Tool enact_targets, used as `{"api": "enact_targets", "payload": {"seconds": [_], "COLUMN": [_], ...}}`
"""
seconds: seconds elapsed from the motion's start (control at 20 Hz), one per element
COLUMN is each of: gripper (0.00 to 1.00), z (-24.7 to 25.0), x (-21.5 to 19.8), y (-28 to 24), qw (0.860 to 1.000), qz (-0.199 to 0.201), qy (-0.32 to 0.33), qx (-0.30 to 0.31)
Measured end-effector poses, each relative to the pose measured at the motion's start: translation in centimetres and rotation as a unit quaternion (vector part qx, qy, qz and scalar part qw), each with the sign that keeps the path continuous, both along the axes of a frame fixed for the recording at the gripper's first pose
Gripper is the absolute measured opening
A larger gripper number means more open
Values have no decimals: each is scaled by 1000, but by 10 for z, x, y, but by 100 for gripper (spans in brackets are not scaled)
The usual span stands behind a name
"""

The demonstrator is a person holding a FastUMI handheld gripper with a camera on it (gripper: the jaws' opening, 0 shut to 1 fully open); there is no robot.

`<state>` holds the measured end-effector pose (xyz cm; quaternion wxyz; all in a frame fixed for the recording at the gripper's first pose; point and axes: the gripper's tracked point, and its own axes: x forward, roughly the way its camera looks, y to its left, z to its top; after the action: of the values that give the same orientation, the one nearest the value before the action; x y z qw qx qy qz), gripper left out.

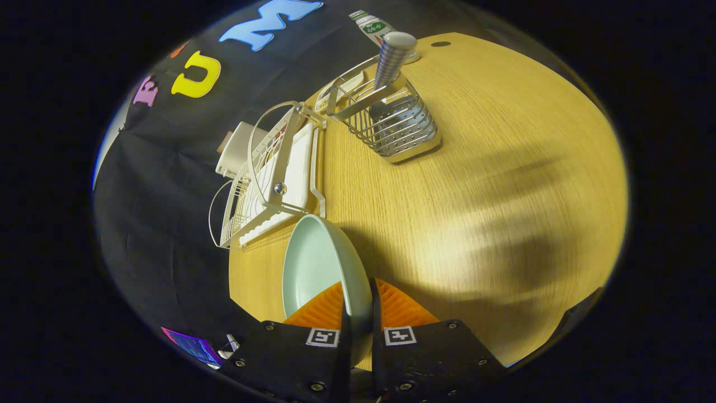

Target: Take the plate from the dish rack, then take the spoon from the basket and place it into the plate.

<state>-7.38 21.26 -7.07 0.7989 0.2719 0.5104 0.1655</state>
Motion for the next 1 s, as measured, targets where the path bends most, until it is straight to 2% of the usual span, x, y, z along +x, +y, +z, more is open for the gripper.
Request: {"api": "enact_targets", "payload": {"seconds": [0.15, 0.2, 0.25, 0.3, 0.4, 0.55, 0.7, 0.9, 1.0], "gripper": [24, 46, 51, 71, 93, 93, 93, 93, 93], "z": [-4, 0, 10, 22, 50, 94, 130, 181, 193], "x": [4, 6, 6, 8, 11, 14, 17, 28, 33], "y": [-17, -19, -22, -26, -34, -47, -63, -94, -106], "qw": [997, 994, 989, 983, 967, 942, 922, 887, 874], "qz": [29, 39, 50, 60, 64, 52, 36, -24, -40], "qy": [-40, -65, -95, -130, -200, -289, -346, -426, -447], "qx": [-64, -82, -102, -119, -145, -162, -169, -175, -185]}}
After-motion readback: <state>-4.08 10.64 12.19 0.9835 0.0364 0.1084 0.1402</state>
